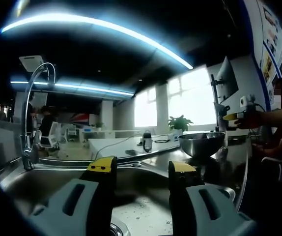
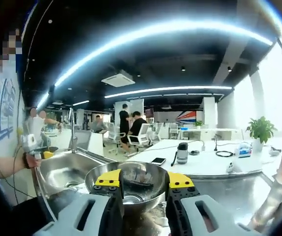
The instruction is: Pick up bowl with dirty water move over sink pour dirty water into sink return bowl to place
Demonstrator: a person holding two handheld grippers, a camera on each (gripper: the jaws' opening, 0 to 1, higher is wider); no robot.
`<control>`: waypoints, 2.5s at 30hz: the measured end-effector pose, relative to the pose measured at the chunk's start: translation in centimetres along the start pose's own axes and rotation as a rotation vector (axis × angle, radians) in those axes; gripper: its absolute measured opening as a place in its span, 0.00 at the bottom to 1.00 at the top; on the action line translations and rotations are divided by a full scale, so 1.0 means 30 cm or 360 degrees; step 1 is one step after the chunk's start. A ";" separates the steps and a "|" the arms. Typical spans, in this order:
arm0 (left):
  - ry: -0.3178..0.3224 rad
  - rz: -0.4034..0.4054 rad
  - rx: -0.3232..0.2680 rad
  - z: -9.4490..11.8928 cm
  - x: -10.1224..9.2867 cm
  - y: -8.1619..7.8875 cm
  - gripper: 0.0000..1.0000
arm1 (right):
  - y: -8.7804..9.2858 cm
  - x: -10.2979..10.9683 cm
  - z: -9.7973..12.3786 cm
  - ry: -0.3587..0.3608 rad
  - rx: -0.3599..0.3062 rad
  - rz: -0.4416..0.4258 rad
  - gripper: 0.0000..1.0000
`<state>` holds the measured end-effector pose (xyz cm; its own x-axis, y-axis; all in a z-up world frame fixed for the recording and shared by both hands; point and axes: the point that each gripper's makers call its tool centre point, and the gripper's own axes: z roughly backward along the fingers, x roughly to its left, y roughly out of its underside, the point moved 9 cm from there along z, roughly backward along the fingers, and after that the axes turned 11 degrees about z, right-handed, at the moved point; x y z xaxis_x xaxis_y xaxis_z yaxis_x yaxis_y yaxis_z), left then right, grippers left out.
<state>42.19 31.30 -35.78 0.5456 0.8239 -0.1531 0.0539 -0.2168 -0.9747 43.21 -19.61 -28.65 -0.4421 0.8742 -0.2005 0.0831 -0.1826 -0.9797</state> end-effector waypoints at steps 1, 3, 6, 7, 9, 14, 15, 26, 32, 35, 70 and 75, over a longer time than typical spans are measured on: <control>0.0001 -0.0003 0.0002 0.000 0.000 0.000 0.41 | -0.004 0.000 -0.005 -0.0007 0.0019 -0.0002 0.26; 0.0005 -0.0004 -0.0002 0.000 -0.001 0.000 0.41 | -0.015 0.000 -0.013 -0.0019 0.0025 -0.0039 0.25; 0.0002 0.0000 -0.0008 0.000 -0.001 -0.002 0.41 | -0.019 -0.003 -0.027 -0.0008 0.0066 -0.0007 0.25; 0.0002 0.0002 -0.0009 0.000 -0.001 -0.002 0.41 | -0.018 -0.007 -0.034 0.0000 0.0088 0.0011 0.25; 0.0000 0.0003 -0.0003 -0.001 -0.001 -0.001 0.41 | -0.018 -0.010 -0.045 -0.0004 0.0095 -0.0006 0.27; -0.0002 0.0000 0.0012 -0.003 0.000 0.003 0.41 | -0.018 -0.021 -0.073 0.0011 0.0168 -0.0039 0.27; -0.0003 0.0002 0.0014 -0.003 0.000 0.003 0.41 | -0.014 -0.028 -0.080 0.0012 0.0199 -0.0062 0.27; -0.0004 0.0006 0.0045 -0.008 -0.016 0.002 0.40 | -0.004 -0.061 -0.100 -0.0002 0.0390 -0.0041 0.27; 0.0013 -0.0006 0.0078 -0.011 -0.026 0.007 0.40 | -0.005 -0.094 -0.103 -0.0004 0.0435 -0.0219 0.27; 0.0013 -0.0023 0.0094 -0.012 -0.031 0.009 0.40 | 0.010 -0.111 -0.119 -0.0025 0.0488 -0.0190 0.27; 0.0015 -0.0025 0.0131 -0.025 -0.004 0.028 0.40 | 0.061 -0.125 -0.256 -0.0206 0.1101 -0.0257 0.22; 0.0020 -0.0042 0.0120 -0.022 -0.008 0.026 0.40 | 0.064 -0.140 -0.278 -0.0203 0.1184 -0.0345 0.18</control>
<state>42.66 30.57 -36.41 0.5554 0.8221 -0.1254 0.0056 -0.1545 -0.9880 52.67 -19.89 -29.77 -0.4829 0.8747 0.0410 -0.6167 -0.3064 -0.7252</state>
